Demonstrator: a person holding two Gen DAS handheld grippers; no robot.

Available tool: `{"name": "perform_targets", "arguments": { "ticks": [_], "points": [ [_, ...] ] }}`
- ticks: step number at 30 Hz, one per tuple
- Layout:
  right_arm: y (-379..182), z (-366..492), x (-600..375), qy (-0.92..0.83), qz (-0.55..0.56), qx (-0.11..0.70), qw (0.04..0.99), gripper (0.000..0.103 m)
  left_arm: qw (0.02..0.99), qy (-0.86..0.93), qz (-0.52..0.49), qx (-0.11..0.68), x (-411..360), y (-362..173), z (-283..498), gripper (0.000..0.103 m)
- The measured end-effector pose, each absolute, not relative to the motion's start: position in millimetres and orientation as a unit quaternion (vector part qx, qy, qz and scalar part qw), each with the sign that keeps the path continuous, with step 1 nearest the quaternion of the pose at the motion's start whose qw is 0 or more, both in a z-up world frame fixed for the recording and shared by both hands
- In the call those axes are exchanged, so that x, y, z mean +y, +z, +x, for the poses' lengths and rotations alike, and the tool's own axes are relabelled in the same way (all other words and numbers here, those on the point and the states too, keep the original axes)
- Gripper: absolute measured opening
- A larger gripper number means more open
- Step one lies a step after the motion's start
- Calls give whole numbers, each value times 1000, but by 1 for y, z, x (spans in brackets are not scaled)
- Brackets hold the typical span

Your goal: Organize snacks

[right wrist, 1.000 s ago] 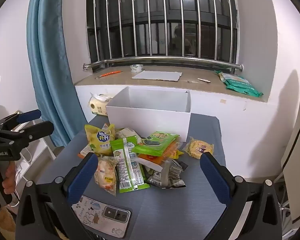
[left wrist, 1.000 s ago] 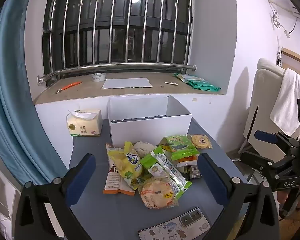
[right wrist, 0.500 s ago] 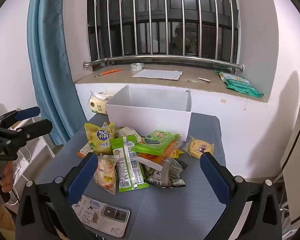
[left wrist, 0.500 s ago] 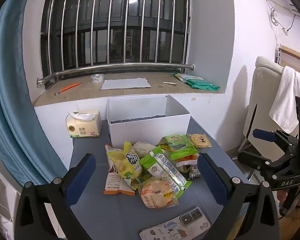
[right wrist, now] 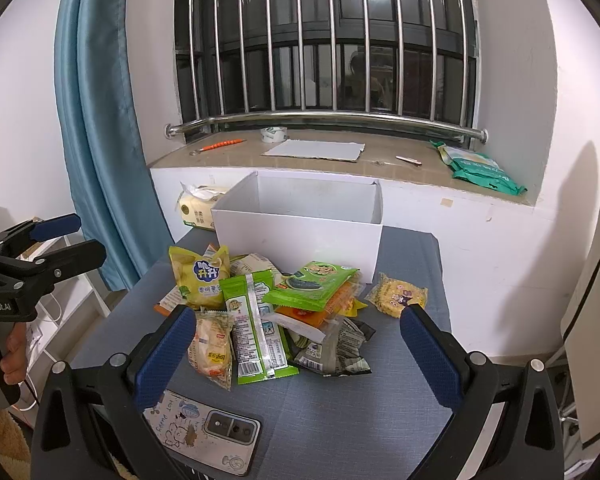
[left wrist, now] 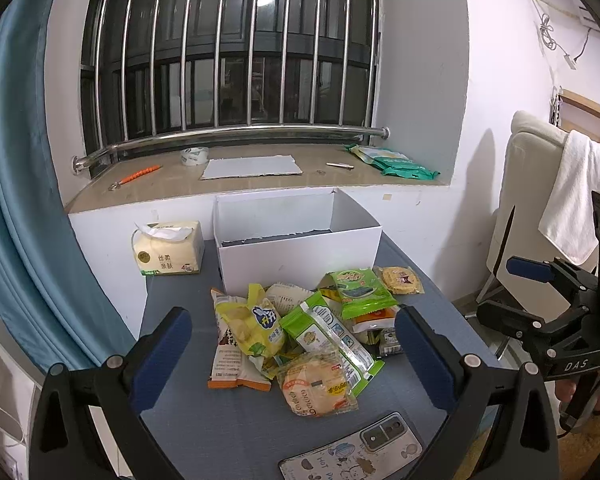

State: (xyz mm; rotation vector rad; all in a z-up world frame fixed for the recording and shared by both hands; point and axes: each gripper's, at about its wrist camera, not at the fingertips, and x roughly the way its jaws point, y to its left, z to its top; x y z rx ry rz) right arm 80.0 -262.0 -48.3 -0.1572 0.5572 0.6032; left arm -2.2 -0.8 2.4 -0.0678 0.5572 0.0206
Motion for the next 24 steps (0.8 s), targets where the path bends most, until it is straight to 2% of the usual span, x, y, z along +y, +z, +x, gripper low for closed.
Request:
{"name": "perform_targets", "arguments": {
  "ticks": [24],
  "points": [
    [-50,81,-262,293,-77,272,913,103,959,6,-29,282,-3,0,1,103]
  ]
}}
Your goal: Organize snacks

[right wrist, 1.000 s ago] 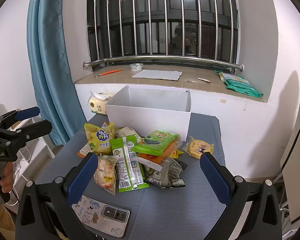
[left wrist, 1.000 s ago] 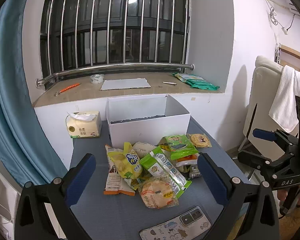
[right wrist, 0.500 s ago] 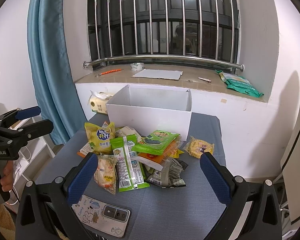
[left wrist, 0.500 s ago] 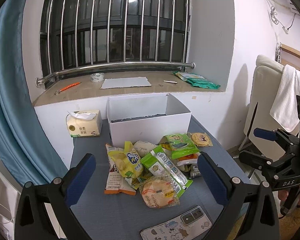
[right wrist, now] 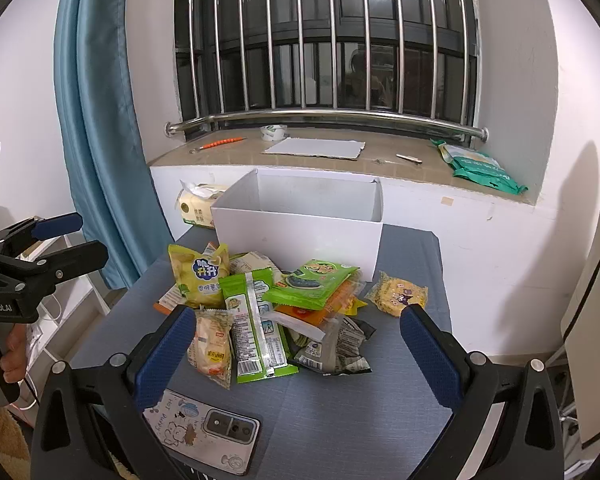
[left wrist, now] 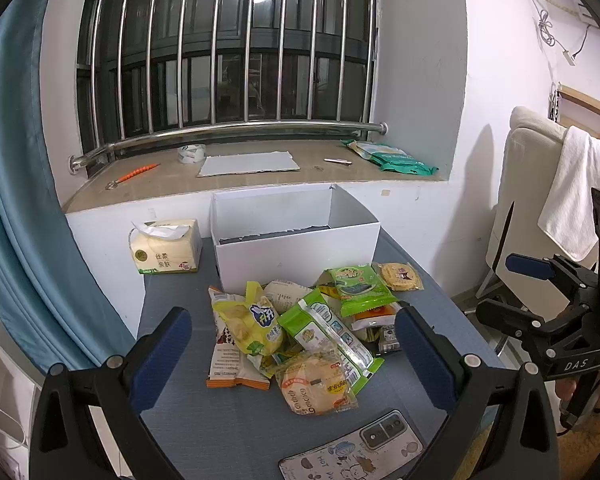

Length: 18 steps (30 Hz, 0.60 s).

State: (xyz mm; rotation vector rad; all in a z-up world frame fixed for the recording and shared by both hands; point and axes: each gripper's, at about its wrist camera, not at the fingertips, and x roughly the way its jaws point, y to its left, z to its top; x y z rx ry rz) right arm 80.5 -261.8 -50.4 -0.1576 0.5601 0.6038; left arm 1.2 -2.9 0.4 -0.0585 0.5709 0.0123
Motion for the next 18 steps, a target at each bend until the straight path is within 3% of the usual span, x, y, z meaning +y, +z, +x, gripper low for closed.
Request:
{"name": "perform_targets", "arguments": {
  "ticks": [18],
  "points": [
    [-51,81,-263,293,-74,272,914,103,959,5,-25,283,-4,-1,0,103]
  ]
}}
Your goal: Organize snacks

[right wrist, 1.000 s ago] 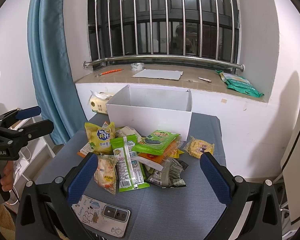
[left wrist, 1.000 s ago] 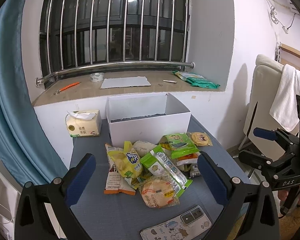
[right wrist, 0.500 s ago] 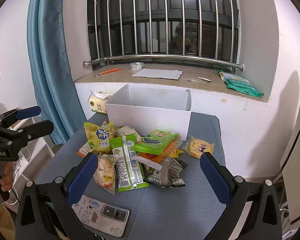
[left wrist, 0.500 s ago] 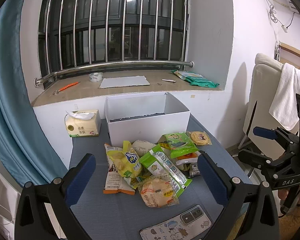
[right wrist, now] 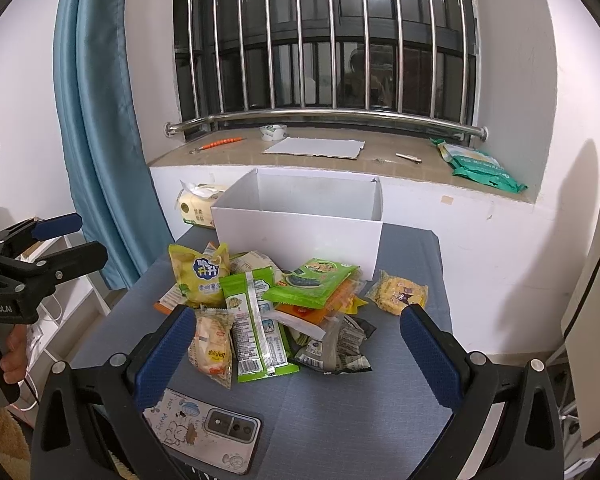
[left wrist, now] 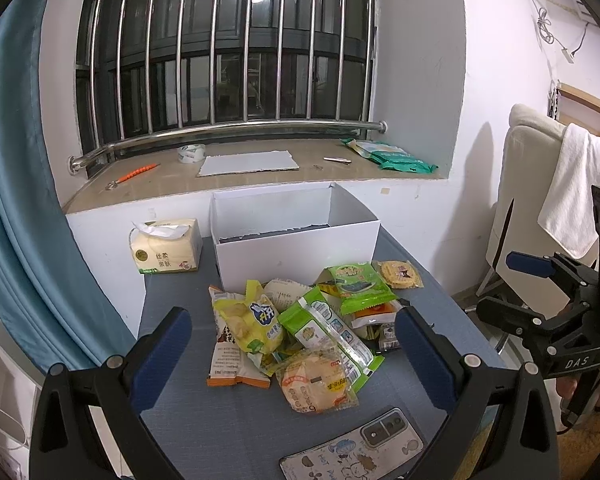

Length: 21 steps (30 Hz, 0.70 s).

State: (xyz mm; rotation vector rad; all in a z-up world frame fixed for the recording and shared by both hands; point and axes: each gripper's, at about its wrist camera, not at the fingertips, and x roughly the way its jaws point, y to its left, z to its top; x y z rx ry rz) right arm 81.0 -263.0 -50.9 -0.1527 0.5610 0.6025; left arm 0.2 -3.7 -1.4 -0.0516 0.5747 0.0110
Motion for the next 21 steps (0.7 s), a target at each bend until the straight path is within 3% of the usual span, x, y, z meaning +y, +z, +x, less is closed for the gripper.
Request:
{"name": "perform_targets", "arguments": {
  "ticks": [21],
  "points": [
    [-51,79,-264,292,-73,271,914,103,959,4,-25,284,-7,-2,-1,103]
  ]
}}
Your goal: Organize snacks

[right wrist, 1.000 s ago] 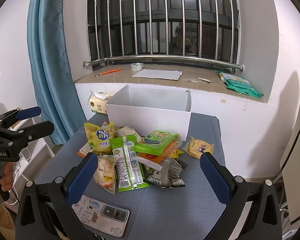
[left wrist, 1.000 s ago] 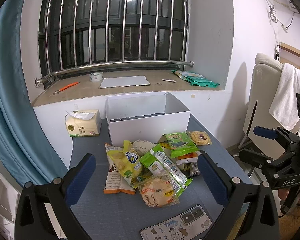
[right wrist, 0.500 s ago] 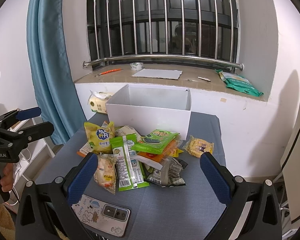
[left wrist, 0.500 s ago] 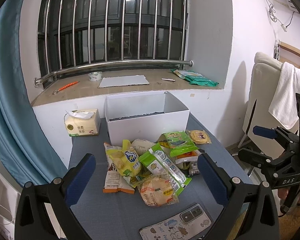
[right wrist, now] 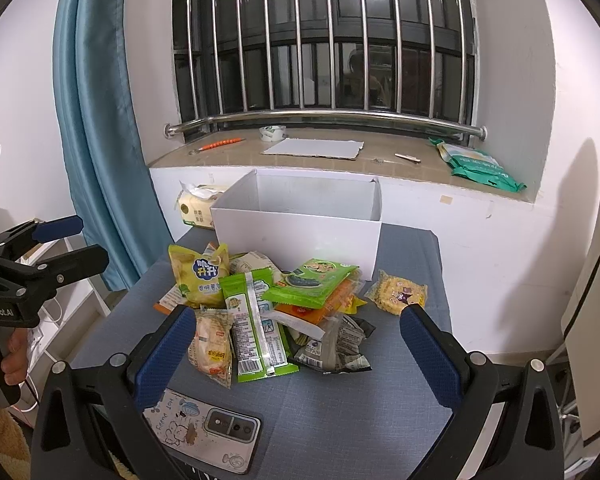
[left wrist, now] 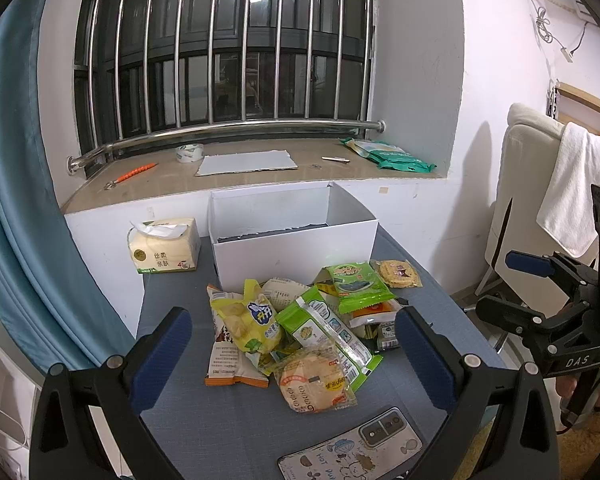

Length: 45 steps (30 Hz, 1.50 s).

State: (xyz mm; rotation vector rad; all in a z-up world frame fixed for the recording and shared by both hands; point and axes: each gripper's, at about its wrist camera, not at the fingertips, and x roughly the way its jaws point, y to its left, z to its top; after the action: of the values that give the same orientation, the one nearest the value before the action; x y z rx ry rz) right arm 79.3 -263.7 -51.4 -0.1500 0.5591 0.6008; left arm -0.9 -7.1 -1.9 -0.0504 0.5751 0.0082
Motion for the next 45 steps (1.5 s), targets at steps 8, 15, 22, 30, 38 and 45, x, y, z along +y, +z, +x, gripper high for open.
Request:
{"name": "perform_targets", "arguments": {
  "ticks": [8,15,22,30,38,45],
  "points": [
    [-51,80,-264,292,-72,272,914,103,959,4,-25,283,-7,-2,-1,103],
    [-51,79,-264,291,-72,272,914,103,959,4,-24,282,-8,-2,-2,103],
    [-52,86,-266,285,-69,274,916,103,959,3,-22,281,-7,-2,-3,103],
    [-84,170,-280,252,-31,341,905,103,960,5,-22,280,-3,-3,-9,103],
    [-143,286,-293,186,-14,414,891,103,957,12,-26,289,5,-9,-15,103],
    [-191,357,-282,134,8,497,857,103,953,17,-40,301,16,-19,-18,103]
  ]
}}
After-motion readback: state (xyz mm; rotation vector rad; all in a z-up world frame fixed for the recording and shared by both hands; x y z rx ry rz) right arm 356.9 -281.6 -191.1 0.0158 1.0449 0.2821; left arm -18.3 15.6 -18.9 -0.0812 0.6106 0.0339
